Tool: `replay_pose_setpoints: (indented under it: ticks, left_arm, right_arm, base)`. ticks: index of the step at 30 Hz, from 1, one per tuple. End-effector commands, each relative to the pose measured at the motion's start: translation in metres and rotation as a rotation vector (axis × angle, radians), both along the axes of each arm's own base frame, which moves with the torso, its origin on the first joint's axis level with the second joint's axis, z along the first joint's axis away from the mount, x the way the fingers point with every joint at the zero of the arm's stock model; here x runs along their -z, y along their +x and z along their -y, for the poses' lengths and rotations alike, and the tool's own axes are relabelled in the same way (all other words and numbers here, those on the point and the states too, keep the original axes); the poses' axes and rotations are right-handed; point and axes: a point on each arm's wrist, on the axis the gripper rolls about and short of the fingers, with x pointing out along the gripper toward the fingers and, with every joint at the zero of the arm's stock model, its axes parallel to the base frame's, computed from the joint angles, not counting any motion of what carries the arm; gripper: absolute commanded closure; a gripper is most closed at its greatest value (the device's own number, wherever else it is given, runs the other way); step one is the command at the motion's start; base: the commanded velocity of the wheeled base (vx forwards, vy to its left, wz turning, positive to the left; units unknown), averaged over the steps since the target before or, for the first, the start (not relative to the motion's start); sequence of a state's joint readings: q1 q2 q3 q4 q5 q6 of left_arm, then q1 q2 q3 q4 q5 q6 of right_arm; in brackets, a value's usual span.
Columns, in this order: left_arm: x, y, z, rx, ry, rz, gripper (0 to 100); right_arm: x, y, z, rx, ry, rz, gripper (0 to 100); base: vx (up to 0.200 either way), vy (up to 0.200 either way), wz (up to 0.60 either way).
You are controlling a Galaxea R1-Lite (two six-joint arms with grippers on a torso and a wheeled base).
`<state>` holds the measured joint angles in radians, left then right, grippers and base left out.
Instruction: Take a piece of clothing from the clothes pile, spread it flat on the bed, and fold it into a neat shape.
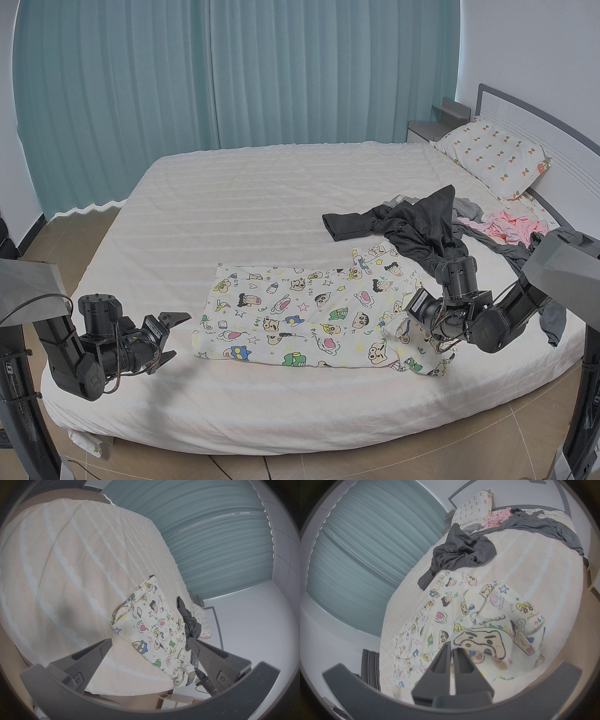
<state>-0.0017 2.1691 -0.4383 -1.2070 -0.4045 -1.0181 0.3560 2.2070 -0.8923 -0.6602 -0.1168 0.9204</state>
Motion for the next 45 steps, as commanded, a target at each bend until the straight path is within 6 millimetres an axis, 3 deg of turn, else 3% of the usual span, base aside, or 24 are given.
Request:
replay_pose_setpoints:
  ticks: [1, 12, 17, 18, 25, 30, 34, 38, 40, 45]
  left_arm:
    - [0.001, 0.000, 0.000, -0.001, 0.000, -0.003, 0]
    - [0.001, 0.000, 0.002, 0.000, 0.004, -0.004, 0]
    - [0.003, 0.000, 0.004, -0.010, 0.016, -0.011, 0]
    - [0.004, 0.000, 0.004, -0.013, 0.019, -0.012, 0]
    - [0.007, 0.000, 0.005, -0.001, 0.054, -0.009, 0]
    - [0.007, -0.001, 0.005, 0.000, 0.055, -0.009, 0]
    - [0.007, -0.001, 0.005, -0.001, 0.054, -0.010, 0]
    - [0.007, -0.001, 0.005, -0.001, 0.054, -0.009, 0]
    - [0.007, -0.001, 0.005, -0.001, 0.054, -0.010, 0]
    - [0.007, -0.001, 0.005, 0.000, 0.055, -0.009, 0]
  right_arm:
    - [0.003, -0.026, -0.010, -0.035, -0.029, -0.038, 100]
    - [0.012, -0.056, -0.021, -0.047, -0.054, -0.100, 100]
    - [0.018, -0.056, -0.020, -0.043, -0.063, -0.118, 100]
    - [0.021, -0.056, -0.019, -0.040, -0.065, -0.126, 0]
    - [0.027, -0.073, -0.016, -0.061, -0.081, -0.177, 0]
    - [0.010, -0.087, -0.012, -0.072, -0.069, -0.152, 0]
    - [-0.017, -0.095, -0.007, -0.092, -0.025, -0.093, 0]
    - [-0.030, -0.092, -0.005, -0.107, 0.019, -0.056, 0]
    - [-0.034, -0.071, -0.001, -0.104, 0.066, -0.032, 0]
    - [-0.001, -0.048, 0.001, -0.091, 0.059, -0.107, 0]
  base:
    - [0.000, 0.000, 0.00]
    - [0.000, 0.000, 0.00]
    - [0.000, 0.000, 0.00]
    - [0.000, 0.000, 0.00]
    - [0.000, 0.000, 0.00]
    - [0.000, 0.000, 0.00]
    - [0.000, 0.000, 0.00]
    - [0.000, 0.000, 0.00]
    - [0.000, 0.000, 0.00]
    - [0.000, 0.000, 0.00]
